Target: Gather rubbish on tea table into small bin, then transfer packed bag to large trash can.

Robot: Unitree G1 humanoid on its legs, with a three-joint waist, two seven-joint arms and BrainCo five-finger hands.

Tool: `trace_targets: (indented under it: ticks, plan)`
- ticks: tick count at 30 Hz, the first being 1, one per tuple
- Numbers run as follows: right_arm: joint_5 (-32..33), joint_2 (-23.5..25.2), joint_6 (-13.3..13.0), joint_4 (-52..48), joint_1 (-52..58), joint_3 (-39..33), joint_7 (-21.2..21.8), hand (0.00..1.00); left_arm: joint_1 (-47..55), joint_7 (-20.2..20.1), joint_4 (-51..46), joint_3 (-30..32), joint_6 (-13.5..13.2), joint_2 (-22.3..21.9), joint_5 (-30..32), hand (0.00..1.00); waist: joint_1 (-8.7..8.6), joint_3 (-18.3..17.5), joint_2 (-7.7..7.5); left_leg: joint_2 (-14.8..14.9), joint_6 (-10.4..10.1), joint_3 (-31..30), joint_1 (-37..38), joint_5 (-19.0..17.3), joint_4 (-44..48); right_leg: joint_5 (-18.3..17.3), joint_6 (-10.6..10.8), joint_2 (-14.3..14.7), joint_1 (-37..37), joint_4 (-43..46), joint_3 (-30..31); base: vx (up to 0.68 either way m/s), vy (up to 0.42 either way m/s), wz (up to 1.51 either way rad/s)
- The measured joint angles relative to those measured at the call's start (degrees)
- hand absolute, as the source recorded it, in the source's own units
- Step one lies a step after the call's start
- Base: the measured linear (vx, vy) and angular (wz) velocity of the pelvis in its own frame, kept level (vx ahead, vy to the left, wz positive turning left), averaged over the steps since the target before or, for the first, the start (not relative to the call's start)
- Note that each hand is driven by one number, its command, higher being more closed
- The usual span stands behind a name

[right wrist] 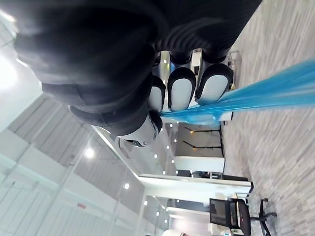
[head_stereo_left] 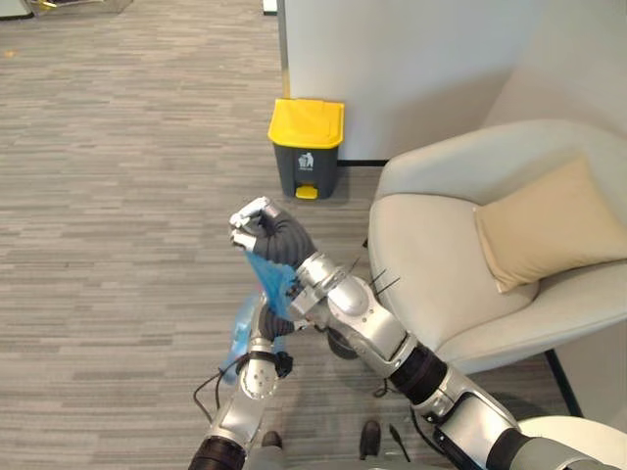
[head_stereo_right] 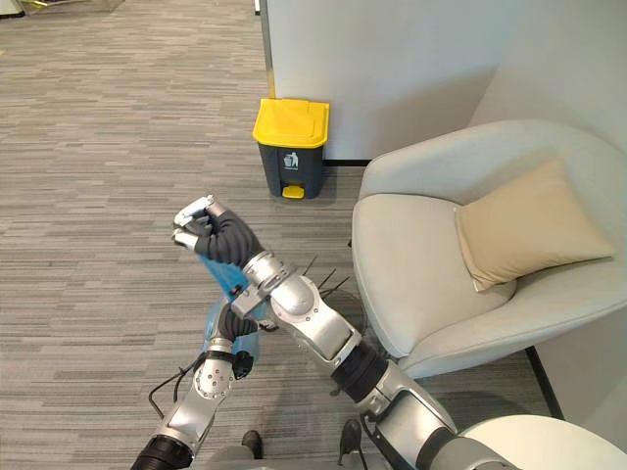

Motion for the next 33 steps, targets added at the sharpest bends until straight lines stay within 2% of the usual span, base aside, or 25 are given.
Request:
trace_targets:
  ticks: [2,9,14,16,17,22,24,27,29,33]
  plan:
    - [1.86,0.79,0.11,0.00,0.00,2.05,0.63,1.00,-1.06,0.87,1.59,-0.08,1.25,-0.07,1.48,1.00,0.01,-0.20,-0.30,0.61,-0.68,-0.04,0.22,0.63,-0.98,0.55,-0.46,0.48,0.04,-0.70,0.06,-0.09,-0.086,-0.06]
    - [6.92,2.30,0.10,-1.11,-0.03,5.13,0.62,1.00,-2.88,2.68,1.49,-1.90,1.69,-0.12,1.78,1.00,0.10,-0.28,-0.38,1.98,-1.45,-0.30,0.21,1.10,-0.91,1.31,-1.17,2.08,0.75,-2.19,-0.01,-0.02,-0.042,-0.02]
    - [8.34,2.31,-0.72,-5.17,-0.04,6.84,0.63,1.00,-4.10,4.59,-1.25,-4.55,-1.56,-1.84,-2.99,1.00,-0.02,-0.32,-0.32,2.08,-1.47,-0.60,0.21,1.11,-0.90,2.00,-1.41,2.72,1.52,-3.68,-0.04,0.00,0.000,0.00]
    - [8.33,2.32,-1.15,-5.23,-0.03,7.19,0.66,1.00,-4.61,4.57,-1.34,-4.61,-1.93,-2.28,-4.23,1.00,-0.06,-0.33,-0.33,2.08,-1.47,-0.69,0.22,1.11,-0.89,2.00,-1.41,2.74,1.56,-3.68,-0.05,0.00,0.000,0.00]
    - [8.29,2.35,-1.29,-5.24,-0.03,7.20,0.67,0.00,-4.85,4.58,-1.37,-4.68,-2.00,-2.46,-5.56,1.00,-0.12,-0.33,-0.31,2.08,-1.47,-0.70,0.23,1.11,-0.89,2.00,-1.41,2.74,1.57,-3.69,-0.01,0.00,0.000,0.00]
    - [7.54,2.35,-1.41,-6.41,0.66,7.20,1.91,0.00,-4.60,4.35,-1.47,-4.96,-1.94,-2.43,-8.94,1.00,-0.30,-0.33,-0.31,2.08,-1.47,-0.70,0.42,1.11,-0.91,2.00,-1.42,2.77,1.74,-3.72,0.07,0.00,0.000,0.00]
    - [4.53,2.22,-2.15,-7.24,2.22,6.84,2.41,0.00,-3.84,4.05,-1.54,-4.65,-1.94,-2.37,-10.26,1.00,-0.79,-0.42,-0.28,2.08,-1.46,-0.71,0.57,1.10,-0.93,2.00,-1.41,2.76,1.92,-3.80,0.09,0.00,0.000,0.00]
    - [-5.80,-0.68,-3.18,-7.24,7.51,3.66,2.87,0.00,-1.22,3.12,-2.52,-2.57,-1.96,-2.17,-12.17,1.00,-1.57,-1.51,-0.19,2.07,-1.45,-0.63,0.56,1.09,-1.06,1.98,-1.39,2.75,1.87,-3.86,0.20,0.00,0.000,0.00]
    - [-15.81,-5.35,-3.81,-7.23,14.57,-3.30,1.50,0.00,0.81,2.72,-4.32,0.22,-2.45,-1.74,-13.84,1.00,-1.54,-1.76,-0.09,2.05,-1.45,-0.59,0.60,1.08,-1.11,1.97,-1.37,2.74,1.87,-3.86,0.23,0.00,0.000,0.00]
    - [-25.90,-13.06,-3.93,-6.98,25.36,-13.24,-0.60,0.00,4.51,0.13,-6.07,3.80,-3.15,-0.07,-15.15,1.00,-1.62,-1.74,0.35,2.06,-1.44,-0.38,0.54,1.08,-1.58,1.80,-1.15,2.75,1.90,-3.86,0.36,0.00,0.000,0.00]
